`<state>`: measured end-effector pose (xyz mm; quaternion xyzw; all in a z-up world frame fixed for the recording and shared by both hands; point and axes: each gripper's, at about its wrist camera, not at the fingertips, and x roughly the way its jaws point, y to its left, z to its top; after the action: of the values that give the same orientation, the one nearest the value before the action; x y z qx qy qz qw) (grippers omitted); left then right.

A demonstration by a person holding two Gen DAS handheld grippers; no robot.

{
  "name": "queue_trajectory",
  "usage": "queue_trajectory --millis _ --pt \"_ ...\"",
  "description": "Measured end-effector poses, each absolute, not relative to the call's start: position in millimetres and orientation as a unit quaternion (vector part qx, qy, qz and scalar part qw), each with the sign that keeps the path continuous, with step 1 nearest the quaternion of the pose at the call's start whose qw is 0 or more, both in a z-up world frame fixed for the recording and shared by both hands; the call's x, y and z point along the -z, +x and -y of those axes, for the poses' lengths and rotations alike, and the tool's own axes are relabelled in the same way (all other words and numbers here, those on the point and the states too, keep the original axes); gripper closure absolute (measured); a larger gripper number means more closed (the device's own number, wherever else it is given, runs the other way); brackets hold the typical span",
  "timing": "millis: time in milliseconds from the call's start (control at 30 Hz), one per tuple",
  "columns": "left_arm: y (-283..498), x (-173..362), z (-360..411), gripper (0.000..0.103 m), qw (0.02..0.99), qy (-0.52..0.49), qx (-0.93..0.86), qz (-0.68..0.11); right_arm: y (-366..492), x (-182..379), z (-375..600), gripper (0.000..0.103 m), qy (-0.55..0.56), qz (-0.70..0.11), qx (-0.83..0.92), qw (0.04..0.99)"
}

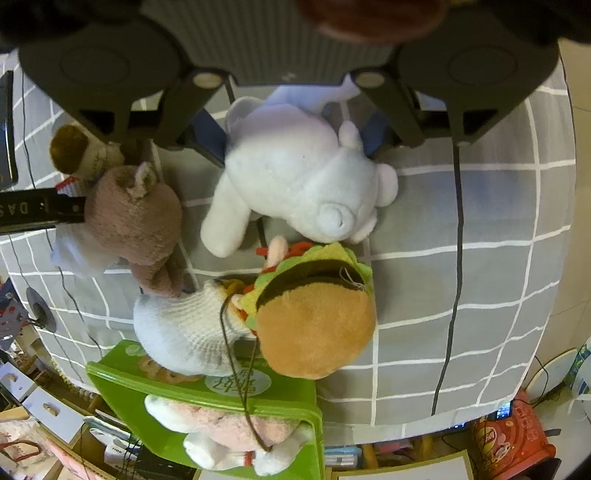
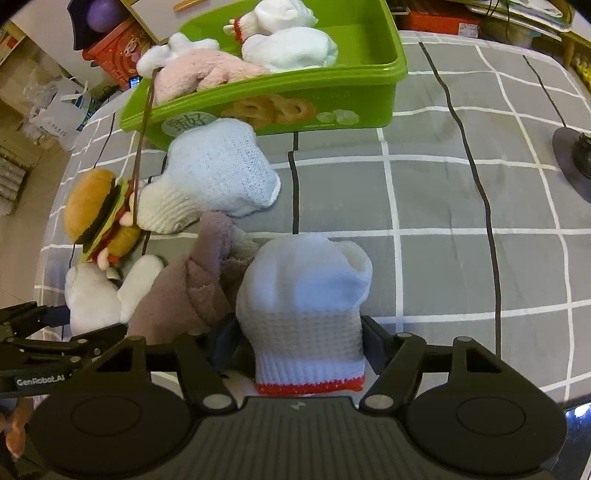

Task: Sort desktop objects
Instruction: 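Move the left gripper to the white bear while the right approaches a white glove, then lift the white bear with the left gripper while the right lifts the red-cuffed glove over the bin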

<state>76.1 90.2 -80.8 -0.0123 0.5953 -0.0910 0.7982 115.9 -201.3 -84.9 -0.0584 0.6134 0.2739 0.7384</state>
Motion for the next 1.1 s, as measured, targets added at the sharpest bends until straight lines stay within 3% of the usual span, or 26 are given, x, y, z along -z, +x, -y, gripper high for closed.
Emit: queue_trajectory --millis 1100 --pt "65 -3 -77 0.029 0.850 -0.068 0.157 -0.499 133 32 233 0.034 0.076 -0.574 -0.285 0.764"
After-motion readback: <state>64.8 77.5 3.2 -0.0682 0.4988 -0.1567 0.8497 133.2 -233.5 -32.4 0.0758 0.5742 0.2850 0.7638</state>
